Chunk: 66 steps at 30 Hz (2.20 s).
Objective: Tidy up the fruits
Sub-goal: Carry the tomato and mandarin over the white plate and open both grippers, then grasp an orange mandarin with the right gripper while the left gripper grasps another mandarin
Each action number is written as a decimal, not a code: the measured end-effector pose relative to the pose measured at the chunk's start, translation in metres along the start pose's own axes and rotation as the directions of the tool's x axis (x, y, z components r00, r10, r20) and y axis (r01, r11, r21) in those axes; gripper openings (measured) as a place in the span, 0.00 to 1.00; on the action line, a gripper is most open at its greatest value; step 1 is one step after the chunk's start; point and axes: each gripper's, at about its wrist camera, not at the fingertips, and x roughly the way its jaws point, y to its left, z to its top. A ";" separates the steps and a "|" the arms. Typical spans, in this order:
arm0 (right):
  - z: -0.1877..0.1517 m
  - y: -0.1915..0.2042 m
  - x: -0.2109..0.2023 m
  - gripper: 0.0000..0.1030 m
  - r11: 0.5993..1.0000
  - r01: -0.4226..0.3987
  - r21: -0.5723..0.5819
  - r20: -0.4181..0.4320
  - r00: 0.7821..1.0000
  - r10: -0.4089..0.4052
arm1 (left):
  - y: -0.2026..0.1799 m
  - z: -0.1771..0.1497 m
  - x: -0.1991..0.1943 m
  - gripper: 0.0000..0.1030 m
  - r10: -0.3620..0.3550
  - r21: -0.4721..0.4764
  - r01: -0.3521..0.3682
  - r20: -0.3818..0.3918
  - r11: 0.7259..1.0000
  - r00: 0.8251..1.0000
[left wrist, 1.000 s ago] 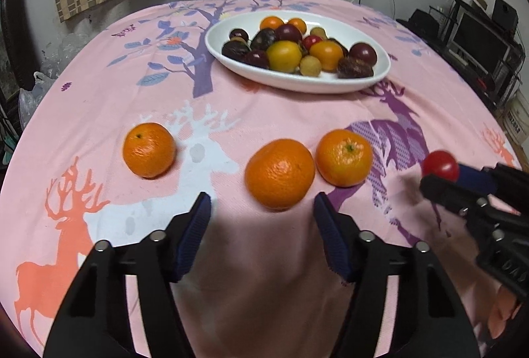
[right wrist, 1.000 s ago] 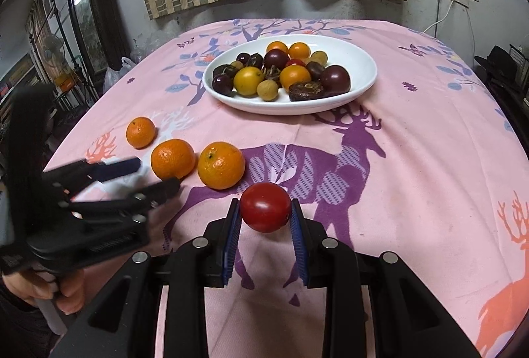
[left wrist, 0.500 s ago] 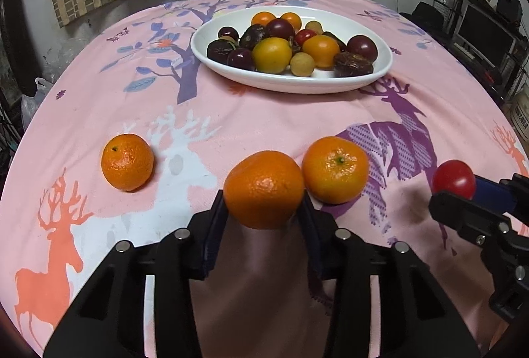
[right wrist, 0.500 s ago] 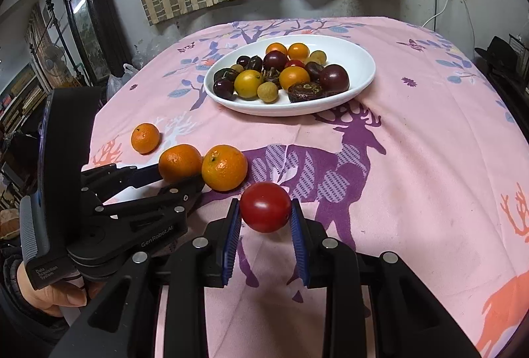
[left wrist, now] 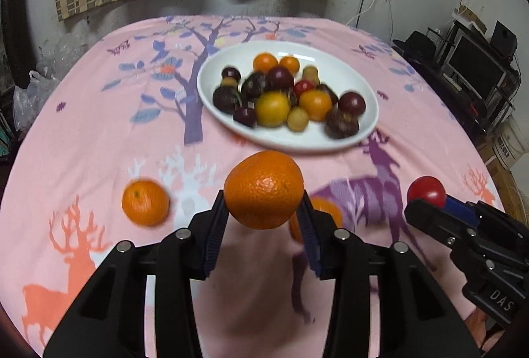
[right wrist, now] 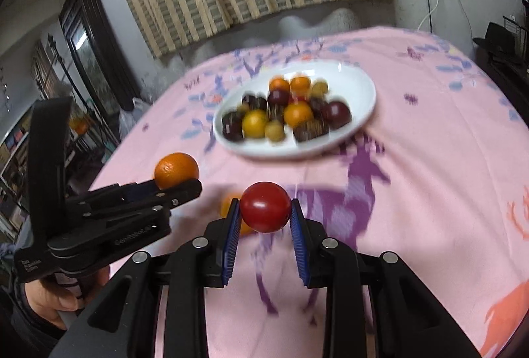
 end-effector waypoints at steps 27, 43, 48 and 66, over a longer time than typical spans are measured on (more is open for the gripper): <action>0.024 -0.015 0.037 0.55 0.995 0.092 -0.047 -0.026 0.995 -0.094 | 0.006 0.031 0.004 0.76 0.128 -0.031 -0.126 0.075 0.992 0.989; -0.033 0.049 0.064 0.65 0.962 0.103 -0.254 -0.169 0.974 -0.149 | 0.074 -0.040 -0.035 0.85 0.216 -0.127 -0.201 0.127 0.971 0.968; -0.028 0.054 0.091 0.57 0.957 0.149 -0.248 -0.182 0.963 -0.197 | 0.086 -0.038 -0.033 0.86 0.174 -0.148 -0.158 0.100 0.976 0.980; -0.046 0.020 0.041 0.42 0.992 0.067 -0.107 -0.164 0.983 -0.084 | 0.095 -0.040 0.017 0.70 0.127 -0.198 -0.135 -0.057 0.971 0.990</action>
